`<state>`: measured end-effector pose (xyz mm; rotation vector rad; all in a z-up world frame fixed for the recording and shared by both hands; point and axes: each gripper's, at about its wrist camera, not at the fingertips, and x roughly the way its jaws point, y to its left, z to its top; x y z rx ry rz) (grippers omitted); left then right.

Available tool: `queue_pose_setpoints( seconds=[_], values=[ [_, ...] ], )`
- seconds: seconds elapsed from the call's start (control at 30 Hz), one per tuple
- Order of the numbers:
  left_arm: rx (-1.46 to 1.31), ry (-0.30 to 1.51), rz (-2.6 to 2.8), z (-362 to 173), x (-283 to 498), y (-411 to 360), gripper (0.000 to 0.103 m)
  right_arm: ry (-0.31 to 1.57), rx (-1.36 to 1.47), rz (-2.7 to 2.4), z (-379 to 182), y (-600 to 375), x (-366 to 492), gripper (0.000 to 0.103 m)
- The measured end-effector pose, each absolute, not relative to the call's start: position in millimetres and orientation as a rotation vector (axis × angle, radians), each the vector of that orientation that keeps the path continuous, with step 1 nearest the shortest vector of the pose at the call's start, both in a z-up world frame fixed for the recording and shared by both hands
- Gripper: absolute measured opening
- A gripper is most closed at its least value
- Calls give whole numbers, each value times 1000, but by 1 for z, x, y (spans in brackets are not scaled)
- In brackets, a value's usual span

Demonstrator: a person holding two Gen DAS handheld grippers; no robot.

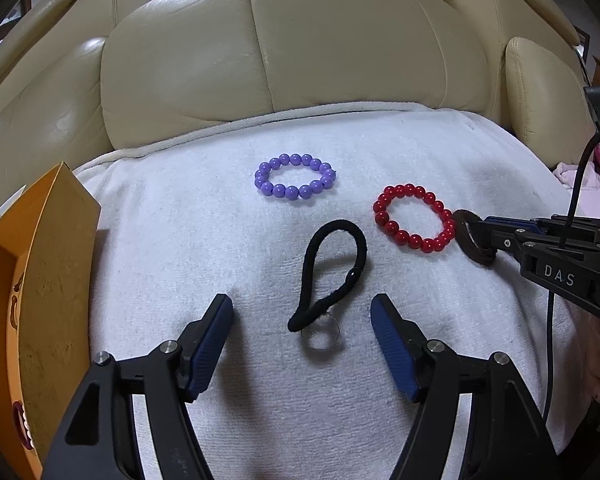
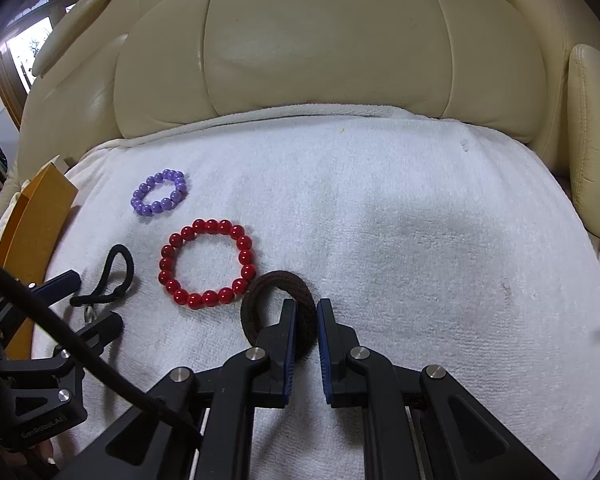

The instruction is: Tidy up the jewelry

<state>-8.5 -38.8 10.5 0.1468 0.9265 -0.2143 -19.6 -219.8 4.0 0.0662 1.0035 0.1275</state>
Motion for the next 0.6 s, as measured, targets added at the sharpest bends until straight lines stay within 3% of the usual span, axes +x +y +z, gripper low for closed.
queue_pose_setpoints(
  seconds=[0.37, 0.6],
  values=[
    [177, 916, -198, 13, -11, -42, 71, 990, 72, 129, 5, -220, -20, 12],
    [216, 899, -209, 16, -19, -50, 55, 990, 73, 131, 6, -222, -20, 12]
  ],
)
